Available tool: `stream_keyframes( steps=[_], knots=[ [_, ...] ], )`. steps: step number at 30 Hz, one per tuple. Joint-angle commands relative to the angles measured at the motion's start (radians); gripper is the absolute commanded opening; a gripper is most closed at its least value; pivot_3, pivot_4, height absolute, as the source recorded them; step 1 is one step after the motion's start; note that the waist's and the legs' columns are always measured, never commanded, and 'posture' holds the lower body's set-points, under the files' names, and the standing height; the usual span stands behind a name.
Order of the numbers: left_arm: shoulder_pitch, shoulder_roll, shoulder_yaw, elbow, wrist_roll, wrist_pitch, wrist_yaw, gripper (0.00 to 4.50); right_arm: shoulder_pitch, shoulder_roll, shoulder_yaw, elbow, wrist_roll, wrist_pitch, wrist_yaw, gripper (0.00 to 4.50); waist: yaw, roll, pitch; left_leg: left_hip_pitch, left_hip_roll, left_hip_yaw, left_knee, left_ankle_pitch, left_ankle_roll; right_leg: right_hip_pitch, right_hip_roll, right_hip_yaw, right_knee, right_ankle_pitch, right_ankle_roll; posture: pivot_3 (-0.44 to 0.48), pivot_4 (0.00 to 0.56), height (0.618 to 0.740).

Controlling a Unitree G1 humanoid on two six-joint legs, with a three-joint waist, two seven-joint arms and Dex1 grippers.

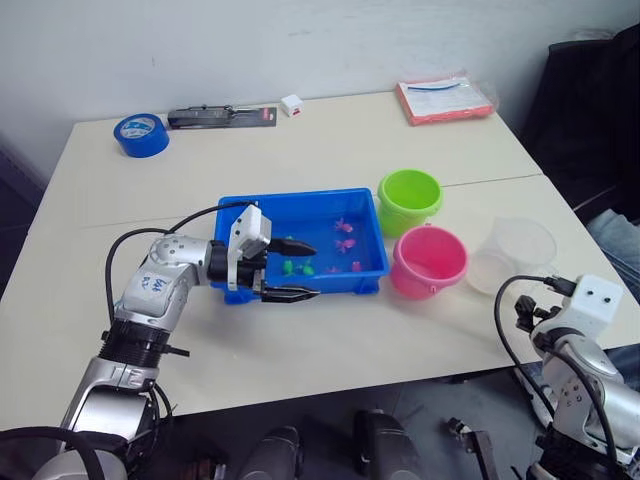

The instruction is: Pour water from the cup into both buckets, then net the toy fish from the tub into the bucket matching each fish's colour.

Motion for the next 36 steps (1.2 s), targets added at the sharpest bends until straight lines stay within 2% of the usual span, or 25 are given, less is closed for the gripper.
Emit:
stream_keyframes(
  steps=[1, 27, 30, 36],
  knots=[
    [0.015, 0.014, 0.022, -0.045, 0.003, 0.000, 0.010, 4.43, -0.034, 0.001, -0.028, 0.013, 0.006, -0.037, -0.021, 4.50, -0.001, 0.000, 0.000, 0.000, 0.000, 0.000, 0.000, 0.000, 0.000, 0.000, 0.000, 0.000, 0.000, 0.000, 0.000, 0.000, 0.150, 0.740],
    [0.065, 0.046, 0.039, -0.127, -0.005, 0.037, 0.048, 4.43, -0.161, -0.013, 0.001, 0.221, -0.023, -0.315, -0.116, 4.50, -0.004, 0.000, 0.000, 0.000, 0.000, 0.005, 0.001, 0.000, 0.000, -0.002, 0.000, 0.003, 0.001, 0.000, 0.000, 0.000, 0.150, 0.740],
    [0.064, 0.045, 0.041, -0.127, -0.007, 0.041, 0.055, 4.50, -0.159, -0.014, 0.013, 0.225, -0.032, -0.332, -0.123, 3.77, -0.006, 0.000, 0.000, 0.000, 0.000, 0.005, 0.001, 0.000, 0.000, -0.003, 0.000, 0.003, 0.002, 0.000, 0.000, 0.000, 0.150, 0.740],
    [0.073, 0.049, 0.043, -0.139, -0.010, 0.046, 0.062, 4.50, -0.153, -0.016, 0.020, 0.217, -0.027, -0.349, -0.122, 1.02, -0.004, 0.001, 0.000, 0.000, 0.000, 0.005, 0.001, 0.000, 0.000, -0.003, 0.000, 0.003, 0.002, 0.000, 0.000, 0.000, 0.150, 0.740]
  ],
)
